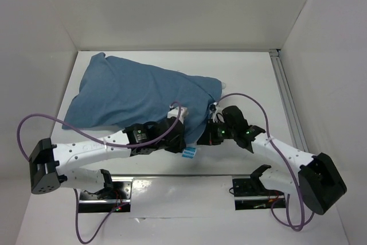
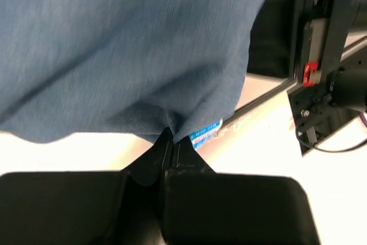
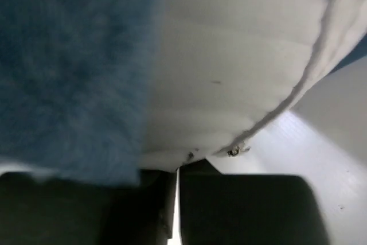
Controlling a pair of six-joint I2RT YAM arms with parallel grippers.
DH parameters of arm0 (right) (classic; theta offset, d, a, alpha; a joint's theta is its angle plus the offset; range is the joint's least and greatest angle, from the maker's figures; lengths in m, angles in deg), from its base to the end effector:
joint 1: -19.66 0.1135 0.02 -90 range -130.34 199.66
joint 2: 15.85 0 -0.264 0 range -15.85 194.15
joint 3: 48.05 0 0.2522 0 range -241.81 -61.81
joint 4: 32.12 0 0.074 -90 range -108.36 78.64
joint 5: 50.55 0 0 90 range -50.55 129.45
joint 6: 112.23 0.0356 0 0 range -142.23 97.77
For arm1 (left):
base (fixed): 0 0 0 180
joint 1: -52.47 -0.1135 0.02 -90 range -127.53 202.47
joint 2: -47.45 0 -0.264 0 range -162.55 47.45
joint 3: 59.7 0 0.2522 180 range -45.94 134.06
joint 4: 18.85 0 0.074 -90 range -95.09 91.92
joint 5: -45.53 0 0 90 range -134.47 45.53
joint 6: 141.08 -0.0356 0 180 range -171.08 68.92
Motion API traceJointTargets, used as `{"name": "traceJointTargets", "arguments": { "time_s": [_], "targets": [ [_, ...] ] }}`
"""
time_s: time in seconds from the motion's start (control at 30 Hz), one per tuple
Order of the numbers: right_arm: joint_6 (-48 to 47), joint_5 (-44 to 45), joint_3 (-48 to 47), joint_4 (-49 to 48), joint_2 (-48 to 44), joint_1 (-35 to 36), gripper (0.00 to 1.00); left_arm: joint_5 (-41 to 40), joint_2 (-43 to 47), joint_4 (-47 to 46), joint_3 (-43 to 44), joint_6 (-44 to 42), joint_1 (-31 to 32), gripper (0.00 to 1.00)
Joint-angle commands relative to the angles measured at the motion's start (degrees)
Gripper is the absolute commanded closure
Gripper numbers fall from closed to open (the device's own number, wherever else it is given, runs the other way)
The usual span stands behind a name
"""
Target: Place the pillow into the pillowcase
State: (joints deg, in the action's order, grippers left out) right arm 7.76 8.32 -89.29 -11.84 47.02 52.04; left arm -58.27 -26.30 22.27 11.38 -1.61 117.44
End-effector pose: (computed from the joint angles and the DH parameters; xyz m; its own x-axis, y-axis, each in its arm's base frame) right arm 0.1690 0.1290 0.1857 -0.8801 -0.0515 -0.4719 -0.3965 0.6265 0.6711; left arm 0.1246 -0.2469 0.2801 -0.8037 -0.0234 -0.5946 0.3019 0.8450 -0.4414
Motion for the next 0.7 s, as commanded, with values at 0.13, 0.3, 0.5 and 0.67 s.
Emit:
{"name": "traceJointTargets", "arguments": {
  "time_s": [0.13,0.3,0.5,0.67],
  "targets": [
    [10.51,24.96,-4.42,-11.18,-9.34,-0.65,1.00,5.72,8.53,-0.11,-4.40,3.26,0.51,1.00],
    [10.52,21.92,-8.46,-18.54,-0.93,-2.76,1.00,11.24,7.58,-0.11,-1.87,-0.07,1.56,1.00],
    [11.84,22.43,-10.83,-26.73,13.04,4.17,1.00,13.98,3.80,-1.33,9.18,-4.20,2.09,1.00],
    [13.06,25.42,-11.54,-27.36,16.76,6.99,1.00,14.68,0.10,-2.39,19.38,-6.23,2.09,1.00]
  ]
}}
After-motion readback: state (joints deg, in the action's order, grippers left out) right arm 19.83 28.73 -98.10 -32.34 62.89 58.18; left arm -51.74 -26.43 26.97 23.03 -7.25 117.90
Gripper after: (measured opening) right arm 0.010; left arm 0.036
